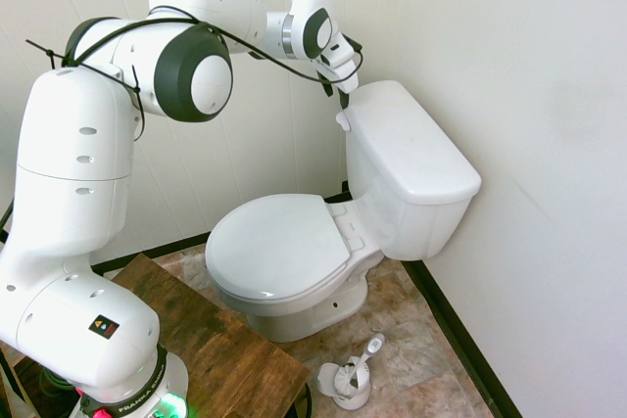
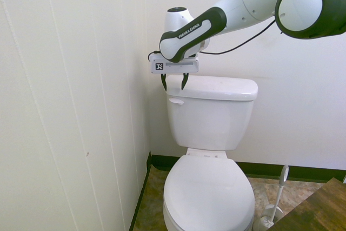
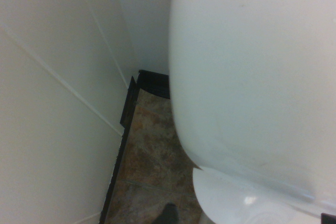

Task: Flush the toilet

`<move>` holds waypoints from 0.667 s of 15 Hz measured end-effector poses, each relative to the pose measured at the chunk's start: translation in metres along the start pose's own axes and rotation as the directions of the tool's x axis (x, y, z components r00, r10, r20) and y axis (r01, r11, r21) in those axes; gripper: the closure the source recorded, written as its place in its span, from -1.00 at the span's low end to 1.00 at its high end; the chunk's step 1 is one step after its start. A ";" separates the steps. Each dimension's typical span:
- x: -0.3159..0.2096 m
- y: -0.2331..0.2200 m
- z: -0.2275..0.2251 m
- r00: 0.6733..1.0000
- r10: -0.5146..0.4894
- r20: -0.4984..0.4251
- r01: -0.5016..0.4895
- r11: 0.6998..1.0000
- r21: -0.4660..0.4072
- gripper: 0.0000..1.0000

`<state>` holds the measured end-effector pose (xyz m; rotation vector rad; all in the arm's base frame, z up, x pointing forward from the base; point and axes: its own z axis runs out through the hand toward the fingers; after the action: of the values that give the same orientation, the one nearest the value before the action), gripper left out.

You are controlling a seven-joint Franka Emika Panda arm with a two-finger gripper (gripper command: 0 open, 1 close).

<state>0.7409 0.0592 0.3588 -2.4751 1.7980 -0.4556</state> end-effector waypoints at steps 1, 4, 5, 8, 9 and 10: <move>0.003 -0.001 0.004 1.000 0.008 0.002 -0.008 1.000 -0.005 1.00; 0.003 -0.004 0.007 1.000 0.017 0.010 -0.017 1.000 -0.014 1.00; 0.004 -0.004 0.008 1.000 0.022 0.013 -0.022 1.000 -0.018 1.00; 0.009 -0.001 0.014 0.999 0.040 0.023 -0.039 0.999 -0.029 1.00; 0.010 0.000 0.017 0.999 0.045 0.028 -0.044 0.998 -0.034 1.00; 0.011 0.002 0.022 0.998 0.049 0.032 -0.048 0.998 -0.039 1.00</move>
<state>0.7480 0.0455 0.3401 -2.4421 1.8673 -0.3779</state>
